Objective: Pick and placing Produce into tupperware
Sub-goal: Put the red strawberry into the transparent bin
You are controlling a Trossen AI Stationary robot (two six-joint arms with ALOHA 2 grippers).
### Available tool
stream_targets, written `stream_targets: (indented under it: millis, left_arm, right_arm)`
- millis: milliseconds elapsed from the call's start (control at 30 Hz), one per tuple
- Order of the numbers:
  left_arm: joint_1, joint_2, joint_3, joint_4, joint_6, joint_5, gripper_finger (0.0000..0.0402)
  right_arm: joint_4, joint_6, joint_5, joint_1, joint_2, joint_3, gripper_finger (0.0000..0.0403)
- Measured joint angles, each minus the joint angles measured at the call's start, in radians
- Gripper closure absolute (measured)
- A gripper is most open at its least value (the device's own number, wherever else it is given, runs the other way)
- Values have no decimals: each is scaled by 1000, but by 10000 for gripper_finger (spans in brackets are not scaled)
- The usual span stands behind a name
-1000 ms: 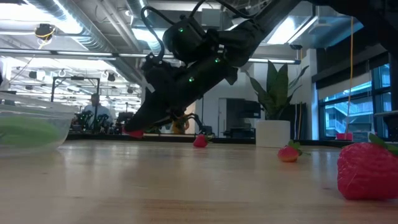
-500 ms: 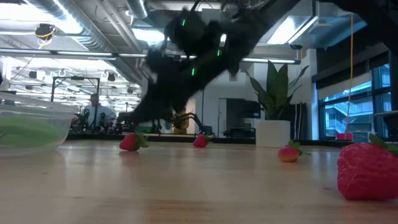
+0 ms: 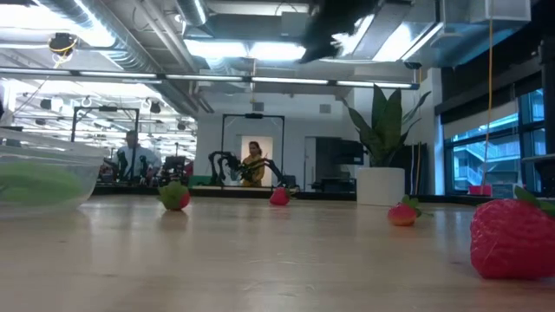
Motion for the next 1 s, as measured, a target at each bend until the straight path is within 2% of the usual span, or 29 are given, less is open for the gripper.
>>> stream_targets:
  millis: [100, 167, 400, 567, 700, 833, 1000]
  left_arm:
    - [0, 0, 0, 0, 0, 1, 168]
    - [0, 0, 0, 0, 0, 3, 168]
    - [0, 17, 0, 0, 15, 0, 168]
    - [0, 24, 1, 1, 16, 0, 168]
    - [1, 25, 1, 4, 18, -9, 168]
    - [2, 25, 1, 10, 31, -13, 167]
    - [2, 37, 1, 17, 79, 3, 127]
  right_arm:
    - [-106, 23, -1, -5, -105, -76, 171]
    - [-95, 46, -1, -5, -184, -182, 171]
    - [138, 225, 20, -5, -498, -664, 171]
    - [318, 402, 52, -5, -666, -906, 171]
    - [388, 460, 52, -5, -749, -1001, 171]
    - [399, 460, 60, -5, -794, -1020, 171]
    - [412, 437, 108, -5, -821, -1020, 171]
